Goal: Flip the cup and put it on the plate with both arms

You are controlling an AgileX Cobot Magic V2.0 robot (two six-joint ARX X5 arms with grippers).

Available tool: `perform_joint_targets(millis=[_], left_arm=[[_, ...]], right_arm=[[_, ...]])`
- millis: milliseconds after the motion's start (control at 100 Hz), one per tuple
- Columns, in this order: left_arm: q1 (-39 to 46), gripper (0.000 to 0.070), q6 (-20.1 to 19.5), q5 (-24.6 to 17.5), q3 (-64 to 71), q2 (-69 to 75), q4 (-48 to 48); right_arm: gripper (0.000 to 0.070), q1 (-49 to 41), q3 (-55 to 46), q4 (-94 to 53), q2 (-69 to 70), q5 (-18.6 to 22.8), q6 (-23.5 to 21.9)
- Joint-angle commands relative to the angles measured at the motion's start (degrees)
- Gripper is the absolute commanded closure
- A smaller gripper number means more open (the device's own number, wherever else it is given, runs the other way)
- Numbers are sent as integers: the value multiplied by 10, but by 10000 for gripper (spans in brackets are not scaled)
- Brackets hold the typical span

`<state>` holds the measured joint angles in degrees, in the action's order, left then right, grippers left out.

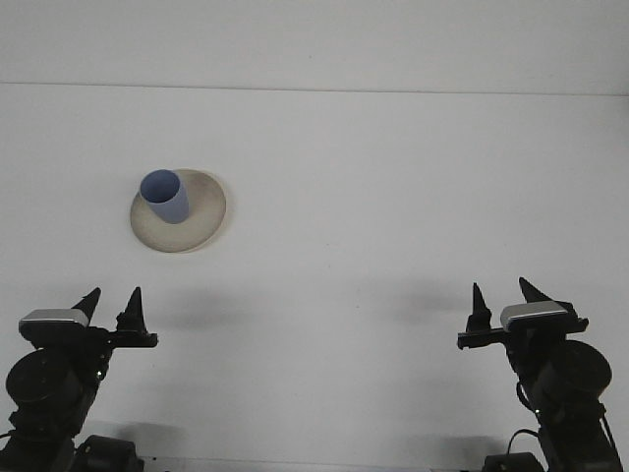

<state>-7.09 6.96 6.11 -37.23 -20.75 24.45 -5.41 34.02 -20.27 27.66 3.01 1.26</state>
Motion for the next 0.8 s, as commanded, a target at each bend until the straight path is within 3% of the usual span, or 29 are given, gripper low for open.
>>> perform_joint_targets(millis=[0,100,130,790], left_arm=[[0,477,-4,4,-6,-1,-5],[0,656,-5,4,-6,-1,-5],[0,700,-5,4,-6,-1,-4],[0,689,0,3,-7,-1,-5]], right_arm=[[390,0,5,5,0,0,3],[654,0,5,5,0,0,3],[700,0,5,5,0,0,3],[700,0,5,6,0,0,3]])
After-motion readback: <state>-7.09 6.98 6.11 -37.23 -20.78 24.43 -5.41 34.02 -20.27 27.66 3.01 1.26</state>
